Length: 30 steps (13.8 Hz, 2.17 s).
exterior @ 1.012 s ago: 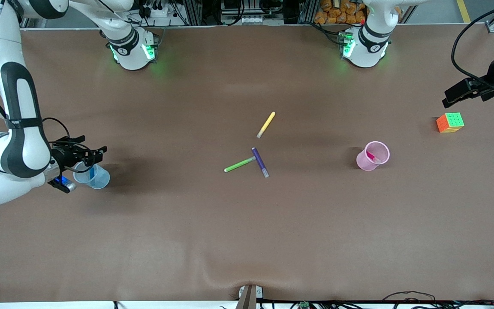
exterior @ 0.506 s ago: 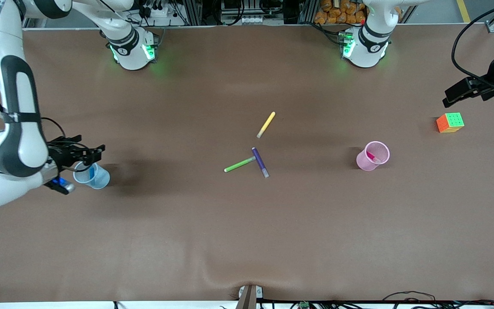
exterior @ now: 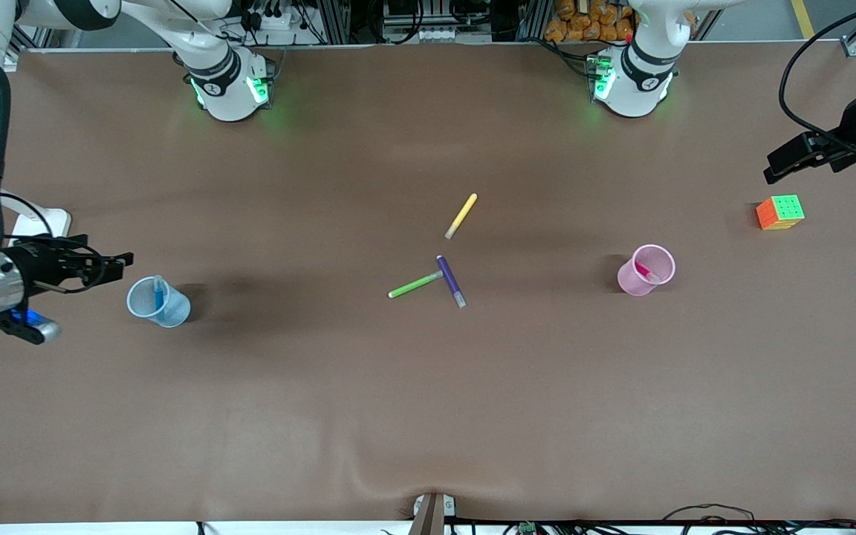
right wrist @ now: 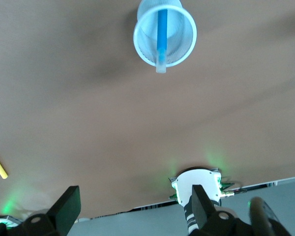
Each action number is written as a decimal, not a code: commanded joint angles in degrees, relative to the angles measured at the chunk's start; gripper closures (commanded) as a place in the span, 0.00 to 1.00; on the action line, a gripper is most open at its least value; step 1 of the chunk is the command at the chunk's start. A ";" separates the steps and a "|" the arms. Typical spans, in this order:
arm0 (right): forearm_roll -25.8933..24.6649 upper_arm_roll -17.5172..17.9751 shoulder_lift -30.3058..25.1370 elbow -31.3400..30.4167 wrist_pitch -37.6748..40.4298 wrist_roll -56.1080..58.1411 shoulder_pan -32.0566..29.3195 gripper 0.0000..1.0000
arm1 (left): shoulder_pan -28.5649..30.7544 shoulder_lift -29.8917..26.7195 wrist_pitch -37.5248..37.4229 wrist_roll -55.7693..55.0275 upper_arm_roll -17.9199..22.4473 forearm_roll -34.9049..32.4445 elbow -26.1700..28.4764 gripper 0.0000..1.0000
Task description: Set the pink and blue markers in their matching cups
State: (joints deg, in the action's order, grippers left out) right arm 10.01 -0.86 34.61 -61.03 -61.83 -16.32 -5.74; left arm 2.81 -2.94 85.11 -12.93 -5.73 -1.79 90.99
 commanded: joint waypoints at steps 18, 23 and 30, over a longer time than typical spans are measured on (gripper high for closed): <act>-2.27 -1.59 -22.46 -7.57 -6.79 22.10 2.31 0.00 | -0.17 -1.80 -0.47 1.15 0.37 0.56 -0.02 0.00; -4.11 -2.21 -37.50 -30.61 -22.00 23.26 4.50 0.00 | -0.17 -1.80 -0.38 1.15 0.37 0.73 0.07 0.00; -7.29 -1.77 -37.78 -31.17 -22.72 26.60 4.95 0.00 | -0.08 -1.98 -0.47 2.02 0.63 0.73 -0.28 0.00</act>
State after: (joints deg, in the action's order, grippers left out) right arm 3.43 -2.73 -1.46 -90.45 -83.67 8.18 -0.08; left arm 2.83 -3.57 85.20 -12.55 -5.53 -1.79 90.38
